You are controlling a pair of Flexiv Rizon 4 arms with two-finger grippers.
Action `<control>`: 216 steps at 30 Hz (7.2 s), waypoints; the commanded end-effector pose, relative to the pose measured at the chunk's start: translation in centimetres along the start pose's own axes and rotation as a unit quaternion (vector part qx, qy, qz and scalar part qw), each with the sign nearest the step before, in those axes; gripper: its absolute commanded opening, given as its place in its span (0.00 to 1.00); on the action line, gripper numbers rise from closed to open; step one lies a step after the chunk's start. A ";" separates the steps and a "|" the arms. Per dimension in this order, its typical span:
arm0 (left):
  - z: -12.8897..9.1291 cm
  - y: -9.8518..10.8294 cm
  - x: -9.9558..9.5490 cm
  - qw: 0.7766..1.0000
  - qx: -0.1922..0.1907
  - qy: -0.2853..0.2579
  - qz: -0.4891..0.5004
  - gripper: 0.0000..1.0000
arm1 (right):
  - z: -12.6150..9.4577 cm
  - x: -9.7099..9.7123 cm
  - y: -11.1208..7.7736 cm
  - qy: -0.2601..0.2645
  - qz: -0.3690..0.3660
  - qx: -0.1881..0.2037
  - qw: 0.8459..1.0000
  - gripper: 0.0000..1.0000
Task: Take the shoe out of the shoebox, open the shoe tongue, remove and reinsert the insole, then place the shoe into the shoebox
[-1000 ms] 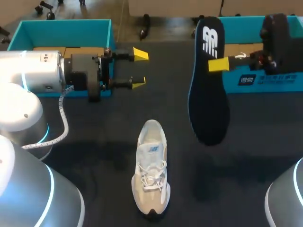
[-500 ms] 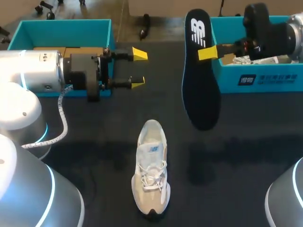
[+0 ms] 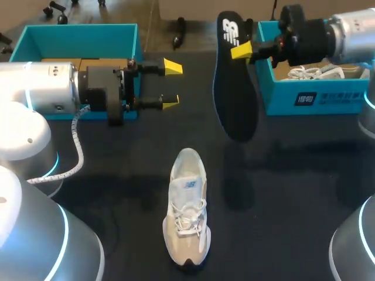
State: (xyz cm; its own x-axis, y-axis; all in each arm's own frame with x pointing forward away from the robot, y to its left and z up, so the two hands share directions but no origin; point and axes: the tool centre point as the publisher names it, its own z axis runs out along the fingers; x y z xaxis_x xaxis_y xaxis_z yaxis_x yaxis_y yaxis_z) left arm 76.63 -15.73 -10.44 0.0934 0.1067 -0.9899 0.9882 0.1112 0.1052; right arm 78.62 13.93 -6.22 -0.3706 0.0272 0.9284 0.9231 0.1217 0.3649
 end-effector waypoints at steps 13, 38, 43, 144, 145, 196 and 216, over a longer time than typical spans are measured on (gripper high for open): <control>0.4 0.2 0.0 1.000 0.003 -0.002 0.006 1.00 | 1.1 -1.8 3.2 0.011 0.046 0.037 0.998 0.00; 3.5 2.7 0.3 0.999 -0.021 -0.016 -0.018 1.00 | 2.4 -3.2 3.3 -0.001 0.148 0.000 0.989 0.00; 4.4 3.3 0.5 0.999 -0.024 -0.026 -0.028 1.00 | 3.2 -3.8 3.5 -0.006 0.191 -0.002 0.982 0.00; 0.3 2.6 -1.1 0.981 0.002 0.030 -0.193 0.00 | -0.2 -3.9 1.0 -0.001 0.188 -0.057 0.981 1.00; 0.3 2.6 -1.1 0.981 0.002 0.030 -0.193 0.00 | -0.2 -3.9 1.0 -0.001 0.188 -0.057 0.981 1.00; 0.1 2.8 -1.7 0.628 0.067 0.025 -0.775 0.00 | -0.2 -3.9 1.0 -0.001 0.188 -0.057 0.981 1.00; 0.6 1.2 0.5 0.259 0.098 0.049 -0.960 0.00 | -0.2 -3.9 1.0 -0.001 0.188 -0.057 0.981 1.00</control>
State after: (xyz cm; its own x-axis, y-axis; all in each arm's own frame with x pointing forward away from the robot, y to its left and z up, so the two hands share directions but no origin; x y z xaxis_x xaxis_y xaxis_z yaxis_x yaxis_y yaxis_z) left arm 77.97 -16.06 -10.55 -0.8272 0.0202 0.5616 -0.5618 -0.0081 -0.8272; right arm 81.04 13.62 -9.42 -0.0025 0.0488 0.9988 0.9999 -0.0096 0.0030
